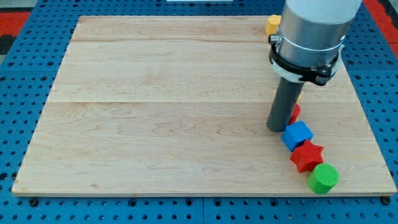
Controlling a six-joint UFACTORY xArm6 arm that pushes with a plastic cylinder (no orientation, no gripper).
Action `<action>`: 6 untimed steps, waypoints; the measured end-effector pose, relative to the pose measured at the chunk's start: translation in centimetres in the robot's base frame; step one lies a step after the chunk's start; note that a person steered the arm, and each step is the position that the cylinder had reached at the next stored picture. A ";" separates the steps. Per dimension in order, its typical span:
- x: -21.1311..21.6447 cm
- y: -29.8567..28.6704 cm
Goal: Move the red circle to the bottom right of the yellow heart
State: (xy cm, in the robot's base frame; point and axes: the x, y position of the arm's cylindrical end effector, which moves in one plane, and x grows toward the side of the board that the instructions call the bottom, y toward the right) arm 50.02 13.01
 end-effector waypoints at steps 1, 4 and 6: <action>0.0 -4.2; -2.5 -1.8; -2.5 1.5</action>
